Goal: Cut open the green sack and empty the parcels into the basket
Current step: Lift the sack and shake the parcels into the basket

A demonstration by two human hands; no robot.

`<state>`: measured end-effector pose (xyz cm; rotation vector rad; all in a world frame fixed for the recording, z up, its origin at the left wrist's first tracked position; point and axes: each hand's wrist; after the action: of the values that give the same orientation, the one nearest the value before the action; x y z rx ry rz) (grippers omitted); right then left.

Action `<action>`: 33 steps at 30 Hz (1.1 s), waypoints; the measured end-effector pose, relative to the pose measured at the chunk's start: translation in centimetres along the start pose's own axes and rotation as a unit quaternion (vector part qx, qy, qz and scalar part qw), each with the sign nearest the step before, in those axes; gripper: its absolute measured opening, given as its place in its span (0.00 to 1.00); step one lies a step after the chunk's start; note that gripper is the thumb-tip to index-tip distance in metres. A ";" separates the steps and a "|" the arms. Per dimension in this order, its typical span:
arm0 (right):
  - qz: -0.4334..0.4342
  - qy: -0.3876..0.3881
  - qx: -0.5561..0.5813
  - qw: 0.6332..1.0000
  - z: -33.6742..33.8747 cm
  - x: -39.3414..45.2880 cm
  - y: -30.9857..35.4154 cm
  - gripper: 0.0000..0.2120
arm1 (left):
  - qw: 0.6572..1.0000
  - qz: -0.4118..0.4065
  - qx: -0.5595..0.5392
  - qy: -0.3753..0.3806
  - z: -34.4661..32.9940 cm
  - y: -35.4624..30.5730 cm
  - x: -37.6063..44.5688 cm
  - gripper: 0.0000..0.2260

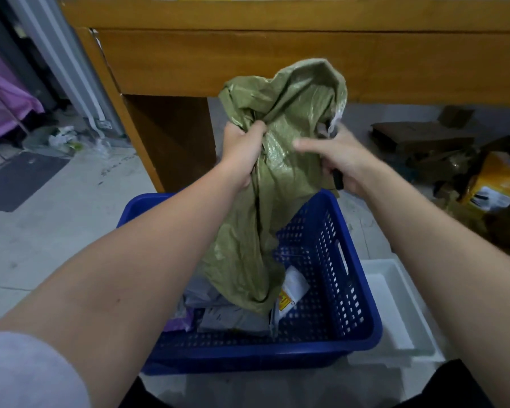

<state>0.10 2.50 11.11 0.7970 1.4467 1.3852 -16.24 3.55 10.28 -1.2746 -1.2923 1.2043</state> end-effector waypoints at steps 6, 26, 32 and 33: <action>0.017 -0.127 -0.026 0.991 -0.6 0.4 -0.6 0.13 | 0.997 -0.018 0.023 0.069 1.6 0.4 -0.9 0.04; 0.088 -0.106 0.422 0.896 1.6 2.2 3.3 0.13 | 0.988 0.040 0.107 0.102 6.8 0.3 -0.8 0.21; 0.039 -0.099 0.410 0.906 1.8 2.2 2.9 0.11 | 0.973 0.059 0.183 0.132 6.9 2.3 -1.1 0.17; 0.039 -0.111 0.395 0.911 1.7 2.2 2.9 0.10 | 0.978 0.043 0.178 0.101 6.7 2.2 -1.0 0.14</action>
<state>0.56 5.54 13.66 1.4796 1.8093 0.6863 -22.67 2.29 7.51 -1.1620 -0.8384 1.2641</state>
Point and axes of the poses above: each hand's wrist, its own x-axis towards the middle knuckle, its own z-axis out of the back of the hand, y = z × x, and after that the axes turned 15 degrees about y, right-handed
